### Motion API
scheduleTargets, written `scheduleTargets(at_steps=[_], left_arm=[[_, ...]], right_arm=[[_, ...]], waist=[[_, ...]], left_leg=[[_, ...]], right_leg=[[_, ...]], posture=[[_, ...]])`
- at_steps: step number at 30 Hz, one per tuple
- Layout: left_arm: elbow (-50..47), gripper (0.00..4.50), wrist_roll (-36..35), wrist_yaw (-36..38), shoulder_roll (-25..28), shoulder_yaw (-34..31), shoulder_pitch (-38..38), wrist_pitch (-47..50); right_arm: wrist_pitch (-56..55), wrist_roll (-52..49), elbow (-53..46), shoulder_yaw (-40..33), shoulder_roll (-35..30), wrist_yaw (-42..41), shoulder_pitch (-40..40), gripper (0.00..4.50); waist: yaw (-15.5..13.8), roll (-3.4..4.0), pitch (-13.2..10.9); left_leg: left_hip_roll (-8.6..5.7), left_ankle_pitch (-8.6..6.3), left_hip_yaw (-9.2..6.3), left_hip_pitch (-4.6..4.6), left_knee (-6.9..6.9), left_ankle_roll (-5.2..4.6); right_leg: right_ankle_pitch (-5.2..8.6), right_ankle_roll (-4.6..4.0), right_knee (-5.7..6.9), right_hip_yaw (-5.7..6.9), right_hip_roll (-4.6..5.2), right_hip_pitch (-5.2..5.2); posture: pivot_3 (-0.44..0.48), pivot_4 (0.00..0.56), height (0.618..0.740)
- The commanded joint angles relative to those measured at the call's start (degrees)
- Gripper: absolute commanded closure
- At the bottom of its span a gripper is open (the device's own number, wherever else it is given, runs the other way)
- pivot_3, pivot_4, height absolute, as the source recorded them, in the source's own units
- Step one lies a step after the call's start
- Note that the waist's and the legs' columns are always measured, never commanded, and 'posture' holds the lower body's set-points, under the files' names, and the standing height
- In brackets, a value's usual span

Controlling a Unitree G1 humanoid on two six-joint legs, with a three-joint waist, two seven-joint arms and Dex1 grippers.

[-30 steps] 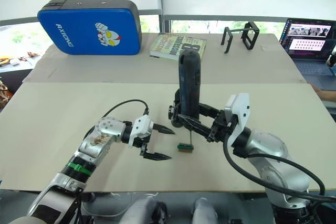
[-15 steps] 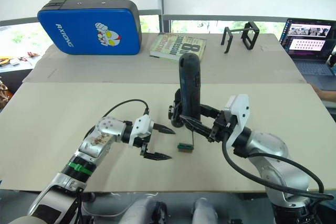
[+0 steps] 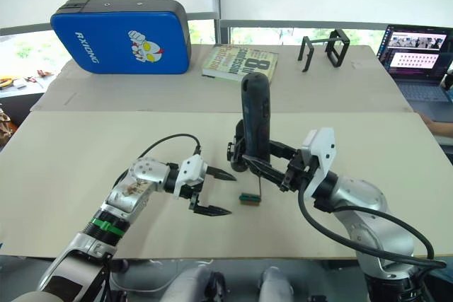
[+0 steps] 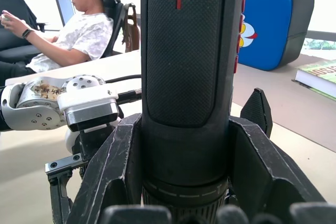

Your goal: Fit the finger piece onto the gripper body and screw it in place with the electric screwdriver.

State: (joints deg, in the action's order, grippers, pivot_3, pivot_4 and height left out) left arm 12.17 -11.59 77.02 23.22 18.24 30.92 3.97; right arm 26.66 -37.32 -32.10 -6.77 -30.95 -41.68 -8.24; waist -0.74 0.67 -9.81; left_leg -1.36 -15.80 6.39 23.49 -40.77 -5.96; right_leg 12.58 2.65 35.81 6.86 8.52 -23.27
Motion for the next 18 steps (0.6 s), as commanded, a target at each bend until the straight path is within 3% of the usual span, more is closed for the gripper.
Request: scheduleTargets(at_steps=[1,18], left_arm=[[-0.6,0.00,-0.5,-0.2,-0.2,-0.6,1.0,-0.6],[0.1,0.00,-0.3,-0.6,-0.2,-0.7,1.2,-1.3]], right_arm=[[-1.1,-2.0,-2.9,-0.9,0.1,0.1,-1.0,2.64],[-0.8,-2.7,-2.3,-0.7,0.0,-0.8,-1.1,2.64]], waist=[[0.0,0.00,0.0],[0.0,0.00,0.0]], left_leg=[[0.00,0.00,0.00,0.00,0.00,0.00],[0.00,0.00,0.00,0.00,0.00,0.00]], right_leg=[[0.00,0.00,0.00,0.00,0.00,0.00],[0.00,0.00,0.00,0.00,0.00,0.00]], posture=[[0.000,0.150,0.740],[0.000,0.150,0.740]])
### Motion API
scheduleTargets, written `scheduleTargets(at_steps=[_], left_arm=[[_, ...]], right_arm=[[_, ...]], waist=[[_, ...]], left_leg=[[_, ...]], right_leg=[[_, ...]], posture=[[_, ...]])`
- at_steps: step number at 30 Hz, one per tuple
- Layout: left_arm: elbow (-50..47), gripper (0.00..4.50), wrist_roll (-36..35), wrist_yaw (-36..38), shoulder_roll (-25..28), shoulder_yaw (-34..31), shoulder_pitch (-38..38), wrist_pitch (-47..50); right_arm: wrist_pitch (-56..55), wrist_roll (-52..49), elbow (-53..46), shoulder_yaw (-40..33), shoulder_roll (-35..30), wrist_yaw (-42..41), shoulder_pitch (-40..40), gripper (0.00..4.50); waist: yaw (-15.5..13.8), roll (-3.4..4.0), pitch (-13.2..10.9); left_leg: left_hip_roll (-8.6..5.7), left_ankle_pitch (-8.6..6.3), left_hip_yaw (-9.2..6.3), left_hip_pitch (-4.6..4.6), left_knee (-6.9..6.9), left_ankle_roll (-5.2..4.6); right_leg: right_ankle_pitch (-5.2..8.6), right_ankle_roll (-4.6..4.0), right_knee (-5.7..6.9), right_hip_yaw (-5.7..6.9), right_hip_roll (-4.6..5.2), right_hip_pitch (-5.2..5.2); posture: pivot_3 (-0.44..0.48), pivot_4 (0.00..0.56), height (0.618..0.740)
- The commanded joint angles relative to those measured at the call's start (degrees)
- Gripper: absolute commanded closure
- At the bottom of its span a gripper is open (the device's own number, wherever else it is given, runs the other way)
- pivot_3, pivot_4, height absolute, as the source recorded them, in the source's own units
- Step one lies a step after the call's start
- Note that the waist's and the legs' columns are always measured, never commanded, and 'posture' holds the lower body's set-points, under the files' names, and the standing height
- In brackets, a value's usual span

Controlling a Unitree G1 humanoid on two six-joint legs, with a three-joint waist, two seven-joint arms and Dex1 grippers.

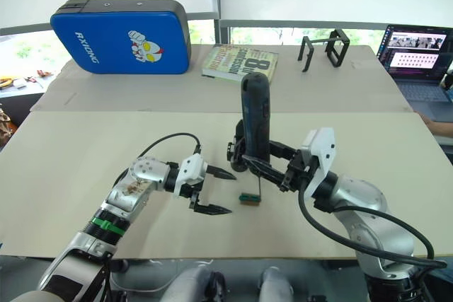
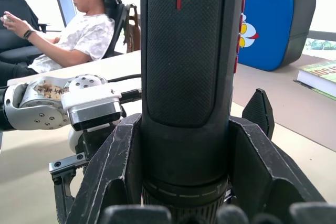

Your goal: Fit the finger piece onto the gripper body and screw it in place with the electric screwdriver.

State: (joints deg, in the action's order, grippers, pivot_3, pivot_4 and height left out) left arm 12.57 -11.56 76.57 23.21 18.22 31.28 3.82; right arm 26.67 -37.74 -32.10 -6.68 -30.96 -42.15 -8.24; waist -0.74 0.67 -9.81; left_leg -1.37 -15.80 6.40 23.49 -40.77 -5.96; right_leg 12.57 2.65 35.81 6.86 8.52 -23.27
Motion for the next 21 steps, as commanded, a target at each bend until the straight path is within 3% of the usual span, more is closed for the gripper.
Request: scheduleTargets(at_steps=[1,21], left_arm=[[-0.3,0.00,-0.4,-0.2,-0.2,-0.7,0.8,-1.1],[-0.5,0.00,-0.5,-0.5,-0.3,-0.5,0.8,-0.9]], right_arm=[[-0.7,-2.3,-2.2,-0.8,0.0,-0.3,-1.2,2.64],[-1.3,-1.3,-4.0,0.2,-0.7,1.4,-1.6,2.64]], waist=[[0.0,0.00,0.0],[0.0,0.00,0.0]], left_leg=[[0.00,0.00,0.00,0.00,0.00,0.00],[0.00,0.00,0.00,0.00,0.00,0.00]], right_leg=[[0.00,0.00,0.00,0.00,0.00,0.00],[0.00,0.00,0.00,0.00,0.00,0.00]], posture=[[0.000,0.150,0.740],[0.000,0.150,0.740]])
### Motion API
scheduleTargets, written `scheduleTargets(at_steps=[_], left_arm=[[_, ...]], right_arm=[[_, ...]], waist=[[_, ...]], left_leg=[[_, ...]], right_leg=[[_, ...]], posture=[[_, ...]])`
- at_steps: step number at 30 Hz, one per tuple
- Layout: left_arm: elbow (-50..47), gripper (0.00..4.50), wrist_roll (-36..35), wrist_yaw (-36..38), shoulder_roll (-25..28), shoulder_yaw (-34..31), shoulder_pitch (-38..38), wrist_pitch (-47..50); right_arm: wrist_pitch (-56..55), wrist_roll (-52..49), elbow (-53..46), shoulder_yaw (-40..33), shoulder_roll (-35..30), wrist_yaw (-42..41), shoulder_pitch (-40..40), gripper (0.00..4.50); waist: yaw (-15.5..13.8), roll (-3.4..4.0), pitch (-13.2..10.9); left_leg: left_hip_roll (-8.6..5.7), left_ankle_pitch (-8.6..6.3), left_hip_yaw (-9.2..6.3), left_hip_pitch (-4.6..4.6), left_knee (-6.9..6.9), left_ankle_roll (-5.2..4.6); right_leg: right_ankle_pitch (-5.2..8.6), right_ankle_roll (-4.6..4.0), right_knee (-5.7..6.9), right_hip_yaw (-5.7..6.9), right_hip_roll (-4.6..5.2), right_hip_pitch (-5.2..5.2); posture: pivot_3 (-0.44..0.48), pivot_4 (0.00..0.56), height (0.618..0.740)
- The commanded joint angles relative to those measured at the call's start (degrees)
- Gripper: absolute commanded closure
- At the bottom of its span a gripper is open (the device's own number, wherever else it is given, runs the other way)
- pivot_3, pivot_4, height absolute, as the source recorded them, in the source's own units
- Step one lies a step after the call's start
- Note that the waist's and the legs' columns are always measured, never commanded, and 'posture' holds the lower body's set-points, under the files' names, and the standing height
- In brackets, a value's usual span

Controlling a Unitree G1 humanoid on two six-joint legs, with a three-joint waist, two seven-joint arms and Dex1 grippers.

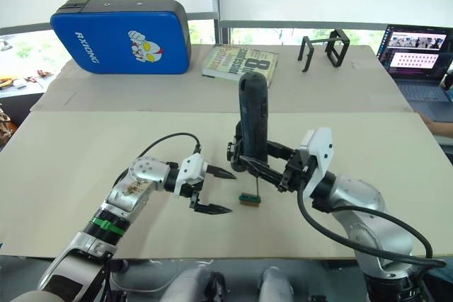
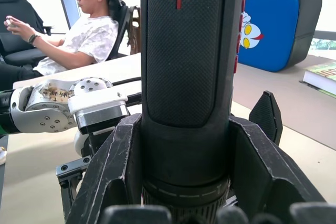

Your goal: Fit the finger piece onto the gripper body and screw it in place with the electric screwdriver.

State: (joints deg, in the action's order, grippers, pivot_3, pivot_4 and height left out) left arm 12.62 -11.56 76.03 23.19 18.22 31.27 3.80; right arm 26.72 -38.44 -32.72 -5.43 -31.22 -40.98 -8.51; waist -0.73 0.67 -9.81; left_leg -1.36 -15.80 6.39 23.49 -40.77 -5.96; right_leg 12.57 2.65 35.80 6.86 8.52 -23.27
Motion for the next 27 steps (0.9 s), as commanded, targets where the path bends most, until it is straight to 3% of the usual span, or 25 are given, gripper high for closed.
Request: scheduleTargets(at_steps=[1,27], left_arm=[[-0.6,0.00,-0.5,0.0,-0.3,-0.5,0.8,-0.8],[-0.4,0.00,-0.7,0.2,-0.7,-0.5,1.1,-0.7]], right_arm=[[-1.4,-0.6,-3.4,-1.0,-0.4,0.2,-1.3,2.64],[-3.2,3.1,-3.4,-0.3,0.3,-0.3,-0.7,2.64]], waist=[[0.0,0.00,0.0],[0.0,0.00,0.0]], left_leg=[[0.00,0.00,0.00,0.00,0.00,0.00],[0.00,0.00,0.00,0.00,0.00,0.00]], right_leg=[[0.00,0.00,0.00,0.00,0.00,0.00],[0.00,0.00,0.00,0.00,0.00,0.00]], posture=[[0.000,0.150,0.740],[0.000,0.150,0.740]])
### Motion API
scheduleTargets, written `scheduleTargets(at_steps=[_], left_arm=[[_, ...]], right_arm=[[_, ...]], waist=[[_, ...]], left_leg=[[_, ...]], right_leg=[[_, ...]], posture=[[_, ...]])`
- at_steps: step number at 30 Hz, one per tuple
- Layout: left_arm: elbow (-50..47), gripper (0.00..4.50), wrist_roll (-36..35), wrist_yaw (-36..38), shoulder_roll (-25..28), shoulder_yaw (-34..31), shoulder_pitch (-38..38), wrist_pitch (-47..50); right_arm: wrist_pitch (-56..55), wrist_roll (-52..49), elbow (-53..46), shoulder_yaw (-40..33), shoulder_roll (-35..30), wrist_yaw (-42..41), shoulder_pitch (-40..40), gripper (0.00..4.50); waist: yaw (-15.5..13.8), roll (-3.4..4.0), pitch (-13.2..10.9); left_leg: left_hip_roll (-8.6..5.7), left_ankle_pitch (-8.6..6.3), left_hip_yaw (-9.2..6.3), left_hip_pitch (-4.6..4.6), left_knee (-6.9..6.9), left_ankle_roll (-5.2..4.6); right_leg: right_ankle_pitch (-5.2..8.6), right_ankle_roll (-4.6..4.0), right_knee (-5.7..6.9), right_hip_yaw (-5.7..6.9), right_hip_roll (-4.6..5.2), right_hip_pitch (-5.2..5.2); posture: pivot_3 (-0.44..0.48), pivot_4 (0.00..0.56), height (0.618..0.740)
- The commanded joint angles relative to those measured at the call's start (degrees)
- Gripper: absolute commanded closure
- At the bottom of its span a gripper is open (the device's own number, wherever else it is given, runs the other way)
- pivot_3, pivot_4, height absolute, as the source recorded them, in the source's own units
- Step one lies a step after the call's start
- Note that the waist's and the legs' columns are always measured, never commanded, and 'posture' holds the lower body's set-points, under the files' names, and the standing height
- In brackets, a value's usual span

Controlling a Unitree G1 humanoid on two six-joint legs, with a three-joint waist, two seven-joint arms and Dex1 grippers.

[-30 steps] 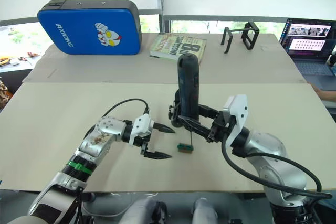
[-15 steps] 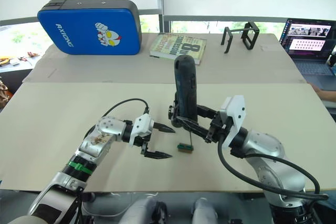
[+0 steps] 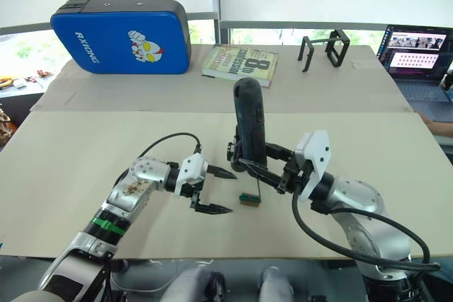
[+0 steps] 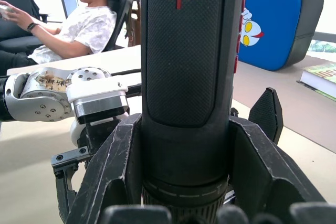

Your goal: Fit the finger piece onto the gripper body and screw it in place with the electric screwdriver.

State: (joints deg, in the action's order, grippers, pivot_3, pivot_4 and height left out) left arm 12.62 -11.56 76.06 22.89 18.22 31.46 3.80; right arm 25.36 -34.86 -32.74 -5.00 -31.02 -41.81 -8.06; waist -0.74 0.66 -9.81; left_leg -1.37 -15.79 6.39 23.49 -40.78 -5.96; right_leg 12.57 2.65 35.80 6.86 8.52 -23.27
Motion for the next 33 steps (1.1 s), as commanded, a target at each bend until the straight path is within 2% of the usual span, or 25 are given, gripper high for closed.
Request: scheduleTargets(at_steps=[1,25,33], left_arm=[[-0.5,0.00,-0.7,0.2,-0.4,-0.4,0.9,-0.7],[0.4,0.00,-0.5,0.8,-1.4,-0.3,1.4,-1.1],[0.1,0.00,-0.6,0.8,-1.2,-0.3,0.7,-1.2]], right_arm=[[-1.8,-0.3,-3.6,-0.7,0.0,0.7,-1.2,2.64],[0.2,-1.2,-5.2,-0.9,-1.4,3.6,-3.4,2.64],[1.9,-5.7,-2.8,-4.0,-4.2,0.6,-4.3,2.64]], waist=[[0.0,0.00,0.0],[0.0,0.00,0.0],[0.0,-0.01,0.0]], left_leg=[[0.00,0.00,0.00,0.00,0.00,0.00],[0.00,0.00,0.00,0.00,0.00,0.00],[0.00,0.00,0.00,0.00,-0.01,0.00]], right_leg=[[0.00,0.00,0.00,0.00,0.00,0.00],[0.00,0.00,0.00,0.01,0.00,0.00],[0.00,0.00,-0.01,0.00,0.00,0.00]], posture=[[0.000,0.150,0.740],[0.000,0.150,0.740],[0.000,0.150,0.740]])
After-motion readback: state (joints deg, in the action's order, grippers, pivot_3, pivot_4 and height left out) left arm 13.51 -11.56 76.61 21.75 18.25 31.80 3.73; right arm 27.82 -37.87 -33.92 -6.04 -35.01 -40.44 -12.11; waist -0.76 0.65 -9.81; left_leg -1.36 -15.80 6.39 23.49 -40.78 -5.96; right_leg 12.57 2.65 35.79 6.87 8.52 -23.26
